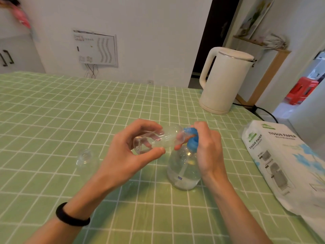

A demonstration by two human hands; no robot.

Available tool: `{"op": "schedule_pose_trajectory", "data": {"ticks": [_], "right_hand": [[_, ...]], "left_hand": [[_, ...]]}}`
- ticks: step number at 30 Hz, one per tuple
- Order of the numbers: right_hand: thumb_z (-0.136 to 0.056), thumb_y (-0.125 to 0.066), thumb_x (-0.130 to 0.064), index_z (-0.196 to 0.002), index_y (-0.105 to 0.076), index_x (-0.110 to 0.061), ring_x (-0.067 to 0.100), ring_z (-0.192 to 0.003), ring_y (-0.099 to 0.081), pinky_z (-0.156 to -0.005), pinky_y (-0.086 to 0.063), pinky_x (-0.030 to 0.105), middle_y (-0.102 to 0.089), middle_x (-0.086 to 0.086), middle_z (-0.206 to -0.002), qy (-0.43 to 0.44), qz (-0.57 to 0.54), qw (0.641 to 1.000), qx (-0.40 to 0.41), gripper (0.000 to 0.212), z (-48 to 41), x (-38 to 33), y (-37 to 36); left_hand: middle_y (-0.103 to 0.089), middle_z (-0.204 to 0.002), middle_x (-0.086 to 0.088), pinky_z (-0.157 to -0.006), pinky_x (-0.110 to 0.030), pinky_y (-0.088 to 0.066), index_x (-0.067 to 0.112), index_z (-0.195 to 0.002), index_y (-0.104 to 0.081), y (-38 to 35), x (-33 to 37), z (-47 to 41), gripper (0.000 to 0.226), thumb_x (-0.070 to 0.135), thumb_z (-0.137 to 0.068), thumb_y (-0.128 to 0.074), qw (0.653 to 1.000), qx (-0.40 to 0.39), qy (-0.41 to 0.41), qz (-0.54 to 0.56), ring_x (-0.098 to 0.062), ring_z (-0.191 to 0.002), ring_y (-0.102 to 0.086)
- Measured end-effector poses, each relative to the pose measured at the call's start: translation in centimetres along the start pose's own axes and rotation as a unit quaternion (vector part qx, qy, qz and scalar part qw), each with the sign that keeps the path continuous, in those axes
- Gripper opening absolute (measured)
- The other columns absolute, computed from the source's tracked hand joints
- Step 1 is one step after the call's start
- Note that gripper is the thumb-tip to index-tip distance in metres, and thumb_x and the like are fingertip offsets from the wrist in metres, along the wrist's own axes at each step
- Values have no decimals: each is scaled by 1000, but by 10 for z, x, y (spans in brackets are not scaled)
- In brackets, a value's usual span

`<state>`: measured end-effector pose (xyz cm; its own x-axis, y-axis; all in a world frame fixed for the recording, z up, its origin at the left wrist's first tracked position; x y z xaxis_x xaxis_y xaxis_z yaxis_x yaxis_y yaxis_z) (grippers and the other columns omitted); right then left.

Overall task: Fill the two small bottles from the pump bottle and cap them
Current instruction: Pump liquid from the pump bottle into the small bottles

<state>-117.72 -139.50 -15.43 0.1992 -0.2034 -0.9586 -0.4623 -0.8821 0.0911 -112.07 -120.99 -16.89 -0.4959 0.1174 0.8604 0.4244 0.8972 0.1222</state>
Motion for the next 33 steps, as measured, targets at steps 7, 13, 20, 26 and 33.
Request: {"op": "schedule_pose_trajectory", "data": {"ticks": [7,13,20,26,33], "right_hand": [[-100,-42,-34,-58,-67,-12,17,-62,-65,-74,-51,32,-68,10,-59,3,2,1000,-16,53,2,-3,-1],[-102,-39,-48,-60,-69,-10,15,-60,-66,-70,-53,24,-67,9,-59,-5,14,1000,-12,64,1,-2,-1],[-101,-42,-20,-69,-52,-2,17,-59,-53,-61,-48,29,-53,10,-59,31,3,999,-15,39,-1,-1,0],[-108,-39,-24,-62,-54,-16,16,-57,-49,-62,-45,30,-52,6,-55,26,22,999,-19,49,0,-1,-1],[-100,-36,-35,-57,-52,-7,15,-56,-49,-61,-45,29,-54,4,-52,22,29,999,-18,54,0,-1,-3]], "left_hand": [[-77,-114,5,-88,-32,-63,24,-116,-71,1,1,2,42,28,-76,-84,1000,3,5,8,-21,-106,-75],[-77,-113,6,-84,-38,-63,20,-116,-71,1,0,2,43,24,-75,-85,1000,10,9,11,-20,-103,-76],[-78,-112,1,-89,-44,-62,17,-114,-71,-1,-7,4,42,8,-75,-85,1000,12,21,16,-24,-104,-76],[-78,-114,0,-88,-31,-62,18,-115,-71,-2,-6,5,44,24,-74,-86,999,12,20,41,-21,-104,-76],[-78,-116,-1,-87,-34,-63,22,-116,-71,0,-7,4,42,24,-77,-85,999,10,12,46,-23,-104,-76]]}}
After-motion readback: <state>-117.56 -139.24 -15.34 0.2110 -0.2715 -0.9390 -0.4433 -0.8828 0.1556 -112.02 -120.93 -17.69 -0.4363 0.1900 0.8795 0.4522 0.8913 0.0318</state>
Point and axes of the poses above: each hand's wrist, its own z-axis away from the middle knuckle, its own y-axis out of the back of the hand, x = y × z, the point moved 3 cm from there along -z, towards the middle knuckle
